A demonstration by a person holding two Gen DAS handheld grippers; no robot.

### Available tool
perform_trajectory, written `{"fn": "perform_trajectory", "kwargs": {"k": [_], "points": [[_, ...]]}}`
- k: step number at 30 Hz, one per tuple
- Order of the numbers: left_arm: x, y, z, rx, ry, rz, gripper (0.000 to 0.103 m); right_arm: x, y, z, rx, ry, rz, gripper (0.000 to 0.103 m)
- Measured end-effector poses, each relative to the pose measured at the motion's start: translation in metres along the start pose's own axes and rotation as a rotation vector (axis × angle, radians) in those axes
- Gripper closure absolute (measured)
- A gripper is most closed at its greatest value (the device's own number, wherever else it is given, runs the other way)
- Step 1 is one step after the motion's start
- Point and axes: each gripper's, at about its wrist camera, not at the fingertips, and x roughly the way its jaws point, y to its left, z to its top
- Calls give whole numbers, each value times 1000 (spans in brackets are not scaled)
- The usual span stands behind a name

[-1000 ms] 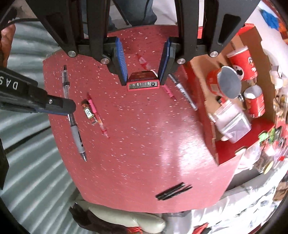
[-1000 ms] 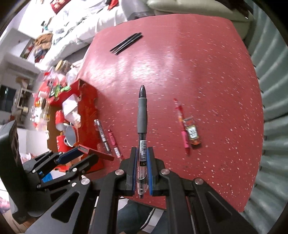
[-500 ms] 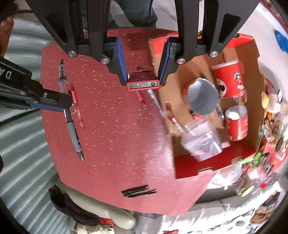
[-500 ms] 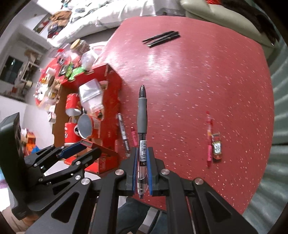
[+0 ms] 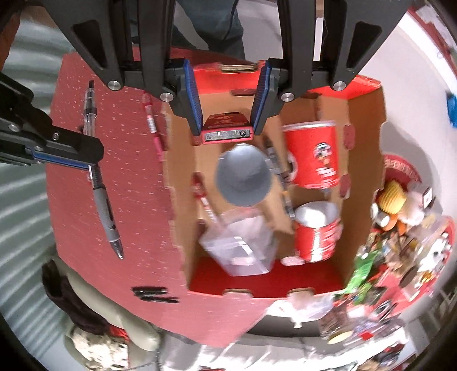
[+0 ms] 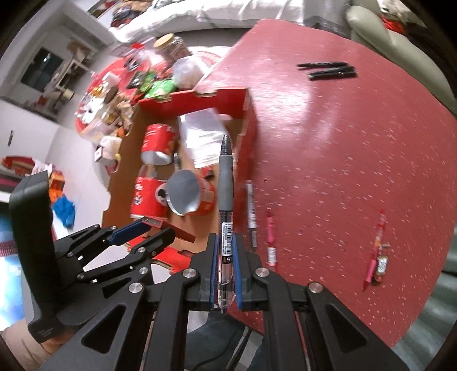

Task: Organize rigid objects
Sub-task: 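Carry the red card box and grey pen over the cardboard box, then release the red card box with the left gripper while the right gripper drops the grey pen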

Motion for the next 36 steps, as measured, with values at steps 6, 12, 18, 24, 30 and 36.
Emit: {"fn": "perform_trajectory", "kwargs": {"k": [6, 12, 18, 24, 30, 36], "points": [[1, 31, -2, -65, -3, 36, 67, 19, 30, 8, -55, 35, 34, 93], [7, 54, 7, -115, -4, 56, 67, 41, 52, 17, -90, 71, 51, 93], [12, 65, 26, -141, -18, 73, 67, 60, 63, 31, -104, 95, 43, 93], [19, 72, 44, -146, -39, 65, 67, 75, 63, 42, -89, 108, 23, 93], [39, 69, 55, -125, -14, 54, 67, 89, 54, 49, -73, 132, -9, 93], [52, 78, 56, -160, 32, 79, 11, 105, 44, 48, -48, 183, -30, 86]]}}
